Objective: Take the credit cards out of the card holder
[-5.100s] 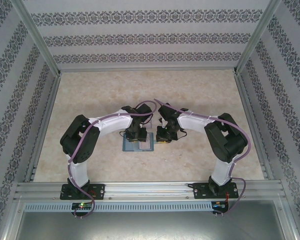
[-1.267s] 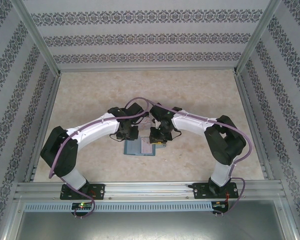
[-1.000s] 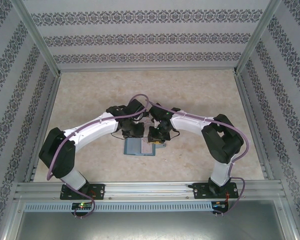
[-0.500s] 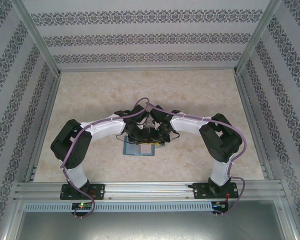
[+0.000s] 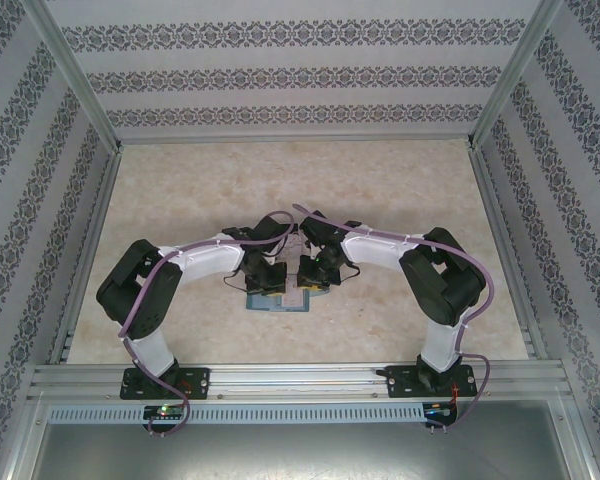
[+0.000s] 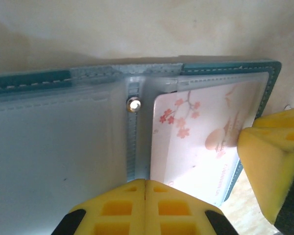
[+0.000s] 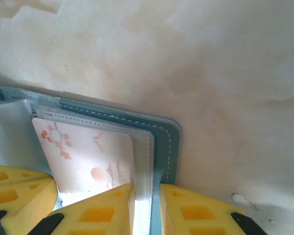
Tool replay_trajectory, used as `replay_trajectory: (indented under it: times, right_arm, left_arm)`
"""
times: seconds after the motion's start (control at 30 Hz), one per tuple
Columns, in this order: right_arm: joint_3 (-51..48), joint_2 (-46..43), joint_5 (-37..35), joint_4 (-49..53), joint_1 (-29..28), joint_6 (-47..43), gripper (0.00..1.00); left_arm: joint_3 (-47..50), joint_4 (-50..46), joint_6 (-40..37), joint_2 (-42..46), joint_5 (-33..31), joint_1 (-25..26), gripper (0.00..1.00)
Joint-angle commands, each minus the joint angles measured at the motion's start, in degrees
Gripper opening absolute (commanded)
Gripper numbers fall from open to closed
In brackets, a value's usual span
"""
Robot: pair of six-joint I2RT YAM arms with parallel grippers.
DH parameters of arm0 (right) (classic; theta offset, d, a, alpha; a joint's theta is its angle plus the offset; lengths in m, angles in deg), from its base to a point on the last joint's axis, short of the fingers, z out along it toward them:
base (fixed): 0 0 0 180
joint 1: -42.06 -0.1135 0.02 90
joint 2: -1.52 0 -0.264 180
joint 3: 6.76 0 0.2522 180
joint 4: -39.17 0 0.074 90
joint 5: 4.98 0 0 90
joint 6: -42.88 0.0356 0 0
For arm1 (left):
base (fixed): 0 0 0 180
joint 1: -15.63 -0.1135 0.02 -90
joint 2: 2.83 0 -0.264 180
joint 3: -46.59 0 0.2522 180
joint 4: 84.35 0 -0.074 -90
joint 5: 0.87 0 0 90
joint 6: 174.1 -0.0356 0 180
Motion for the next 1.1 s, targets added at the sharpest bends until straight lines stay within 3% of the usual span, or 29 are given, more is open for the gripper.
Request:
replay_trajectory:
  times: [0.0,0.8,1.07]
  right_arm:
    - [-1.58,-0.09,0.32,-0.71,-0.2,0.62,0.21]
    - [-2.89,-1.86,4.06,-6.0,-0.53,3.56,0.19]
    - [-3.06,0.55,2.11,-4.42,-0.44,2.52,0.18]
  left_arm:
    - [0.79,2.28,0.85,2.1,-0.66,-0.41,0.04]
    - [6.17,9.55,3.65,4.05,2.33,-2.78,0.05]
    - [7.85,11.52,4.56,5.74,2.58,-3.56,0.14]
